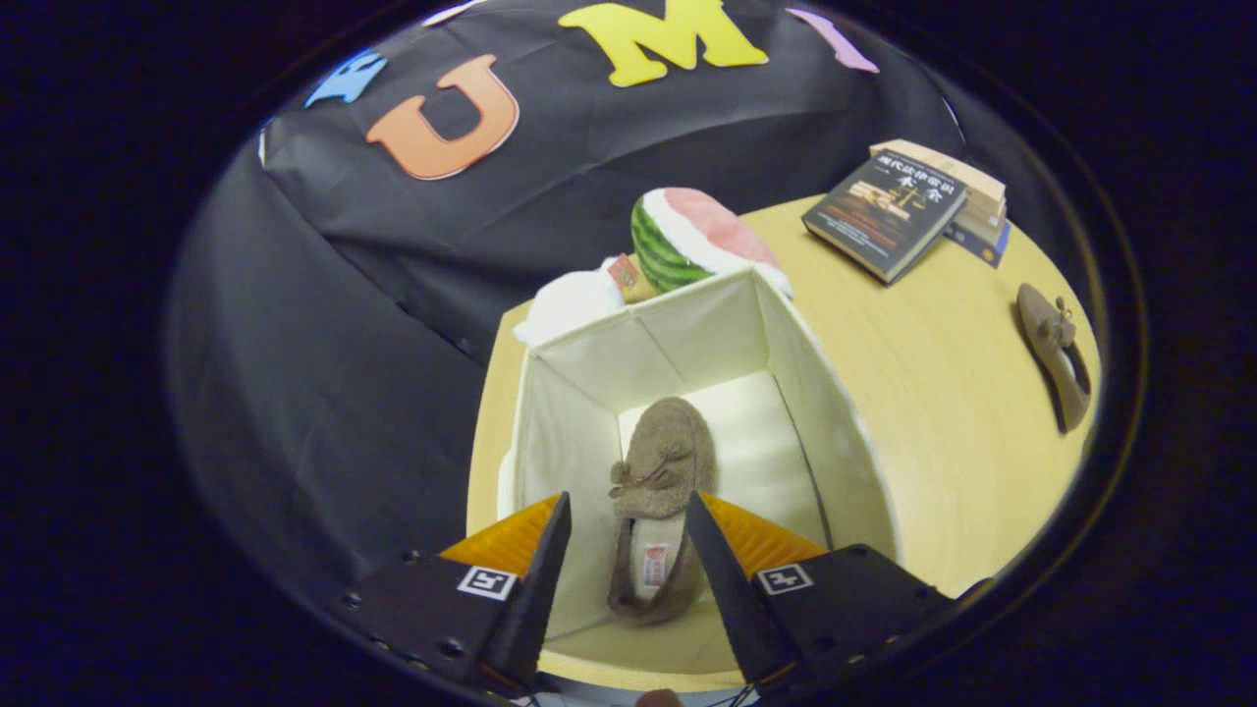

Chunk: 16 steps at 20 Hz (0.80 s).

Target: Open the storage box then place both shoes into the box .Put the left shoe in first, then the right shoe, with the right side of both shoes facing outward in a uniform manner.

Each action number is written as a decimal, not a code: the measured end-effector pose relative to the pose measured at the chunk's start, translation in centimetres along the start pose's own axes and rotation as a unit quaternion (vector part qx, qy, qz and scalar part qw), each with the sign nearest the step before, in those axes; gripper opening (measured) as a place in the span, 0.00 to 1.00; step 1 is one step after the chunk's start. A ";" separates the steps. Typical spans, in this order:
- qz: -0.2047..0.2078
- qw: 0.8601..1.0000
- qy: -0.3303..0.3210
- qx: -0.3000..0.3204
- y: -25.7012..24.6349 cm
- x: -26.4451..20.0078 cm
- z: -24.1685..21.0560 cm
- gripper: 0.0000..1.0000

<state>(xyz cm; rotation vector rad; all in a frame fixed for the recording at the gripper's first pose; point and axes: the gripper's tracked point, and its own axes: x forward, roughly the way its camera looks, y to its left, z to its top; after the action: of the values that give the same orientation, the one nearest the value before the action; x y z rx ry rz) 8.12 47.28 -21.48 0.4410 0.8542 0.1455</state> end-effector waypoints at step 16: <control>-0.045 0.987 -0.133 -0.081 -20.0 -17.4 11.5 0.89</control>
<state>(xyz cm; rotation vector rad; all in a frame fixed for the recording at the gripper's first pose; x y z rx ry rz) 4.44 20.46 -11.38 0.2610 0.5930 0.0706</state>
